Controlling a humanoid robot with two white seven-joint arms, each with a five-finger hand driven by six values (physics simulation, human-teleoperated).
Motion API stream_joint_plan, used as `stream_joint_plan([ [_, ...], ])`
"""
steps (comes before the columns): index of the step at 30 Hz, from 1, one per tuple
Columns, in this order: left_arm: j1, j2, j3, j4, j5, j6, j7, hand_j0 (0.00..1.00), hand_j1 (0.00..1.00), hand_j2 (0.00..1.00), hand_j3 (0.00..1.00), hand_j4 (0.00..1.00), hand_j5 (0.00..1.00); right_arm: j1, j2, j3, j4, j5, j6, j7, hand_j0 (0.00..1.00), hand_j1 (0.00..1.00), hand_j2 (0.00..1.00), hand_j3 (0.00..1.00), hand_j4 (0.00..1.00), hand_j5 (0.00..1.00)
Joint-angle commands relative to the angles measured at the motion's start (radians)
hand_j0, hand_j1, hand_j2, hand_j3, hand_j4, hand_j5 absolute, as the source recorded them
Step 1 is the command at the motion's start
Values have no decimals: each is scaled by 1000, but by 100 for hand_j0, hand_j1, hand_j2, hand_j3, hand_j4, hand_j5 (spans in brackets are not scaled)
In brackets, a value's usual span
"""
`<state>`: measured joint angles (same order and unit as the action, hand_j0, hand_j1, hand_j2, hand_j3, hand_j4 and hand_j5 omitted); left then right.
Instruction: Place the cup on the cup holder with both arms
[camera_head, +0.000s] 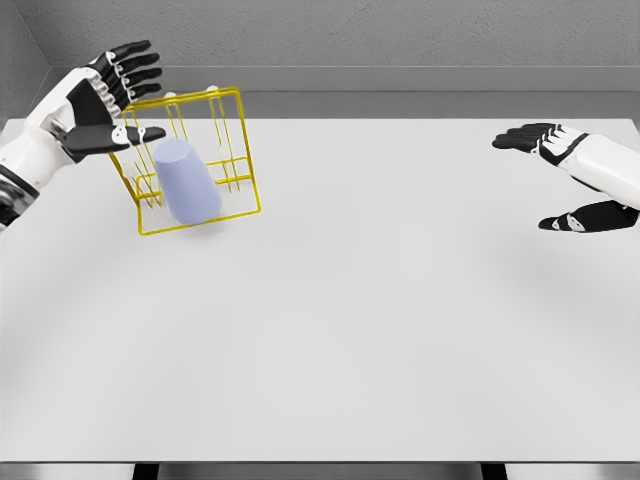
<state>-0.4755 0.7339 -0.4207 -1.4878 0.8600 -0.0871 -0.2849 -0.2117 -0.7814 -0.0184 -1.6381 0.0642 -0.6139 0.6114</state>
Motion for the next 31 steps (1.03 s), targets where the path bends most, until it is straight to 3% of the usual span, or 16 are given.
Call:
stream_joint_plan([
  [1, 0, 1, 0, 1, 4, 0, 0, 99, 99, 99, 99, 99, 99, 0, -1, 0, 0, -7, 3, -1, 100, 100, 100, 100, 100, 100],
  [23, 26, 64, 6, -48, 5, -66, 1, 100, 100, 100, 100, 100, 100, 0, -1, 0, 0, -7, 3, -1, 100, 100, 100, 100, 100, 100],
  [28, 100, 91, 31, -48, 5, -140, 1, 100, 100, 100, 100, 100, 100, 0, -1, 0, 0, -7, 3, -1, 100, 100, 100, 100, 100, 100],
  [31, 112, 90, 46, -48, 5, -140, 1, 100, 100, 100, 100, 100, 100, 0, -1, 0, 0, -9, 3, -1, 100, 100, 100, 100, 100, 100],
])
